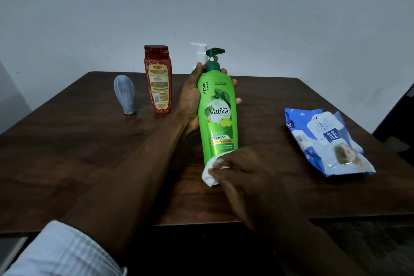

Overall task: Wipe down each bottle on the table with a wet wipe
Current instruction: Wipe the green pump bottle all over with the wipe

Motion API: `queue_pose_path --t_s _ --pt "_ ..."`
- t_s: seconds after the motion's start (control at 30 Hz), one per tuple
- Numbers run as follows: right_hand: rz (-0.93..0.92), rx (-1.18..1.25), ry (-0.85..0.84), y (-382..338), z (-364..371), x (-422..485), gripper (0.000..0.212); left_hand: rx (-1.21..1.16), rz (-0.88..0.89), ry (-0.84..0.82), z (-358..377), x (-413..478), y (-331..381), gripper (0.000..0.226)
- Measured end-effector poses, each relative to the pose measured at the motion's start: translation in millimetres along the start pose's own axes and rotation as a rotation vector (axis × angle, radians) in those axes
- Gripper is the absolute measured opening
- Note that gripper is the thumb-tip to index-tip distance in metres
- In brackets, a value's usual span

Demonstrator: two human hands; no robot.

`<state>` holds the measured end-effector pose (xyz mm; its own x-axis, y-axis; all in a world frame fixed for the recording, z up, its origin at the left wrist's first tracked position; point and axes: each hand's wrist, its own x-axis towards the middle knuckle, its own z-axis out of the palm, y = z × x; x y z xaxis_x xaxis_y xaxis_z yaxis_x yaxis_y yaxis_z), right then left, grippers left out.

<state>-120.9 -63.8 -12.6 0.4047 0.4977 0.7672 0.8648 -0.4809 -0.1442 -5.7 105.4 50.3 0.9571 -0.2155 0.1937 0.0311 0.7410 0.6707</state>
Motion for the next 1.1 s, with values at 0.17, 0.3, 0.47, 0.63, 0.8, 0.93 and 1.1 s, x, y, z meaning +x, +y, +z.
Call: queue_pose_path --t_s 0.17,0.3,0.47,0.63,0.8,0.93,1.1 --pt "0.176 0.058 0.017 29.1 -9.7 -13.7 0.022 -0.009 0.026 -0.018 -2.0 0.3 1.4 0.067" --pt "0.342 0.168 0.003 47.9 -22.5 -18.3 0.020 -0.017 0.017 -0.030 -2.7 0.4 -3.0 0.062" --pt "0.258 0.112 0.049 27.8 -22.7 -11.0 0.012 -0.040 0.008 -0.012 -5.6 -0.4 -3.9 0.053" --pt "0.052 0.050 -0.011 -7.0 -9.0 2.4 0.019 0.000 -0.024 0.076 -4.4 2.7 -3.7 0.054" --pt "-0.054 -0.060 -0.205 -9.2 3.2 7.0 0.025 0.067 -0.018 0.093 2.8 -0.8 -3.5 0.058" --pt "-0.014 0.021 -0.043 2.3 -8.7 2.0 0.016 0.067 -0.018 0.105 3.6 -4.2 0.7 0.056" --pt "0.217 0.064 0.058 24.7 -13.3 0.3 0.019 0.036 0.008 0.068 3.4 -4.6 1.1 0.055"
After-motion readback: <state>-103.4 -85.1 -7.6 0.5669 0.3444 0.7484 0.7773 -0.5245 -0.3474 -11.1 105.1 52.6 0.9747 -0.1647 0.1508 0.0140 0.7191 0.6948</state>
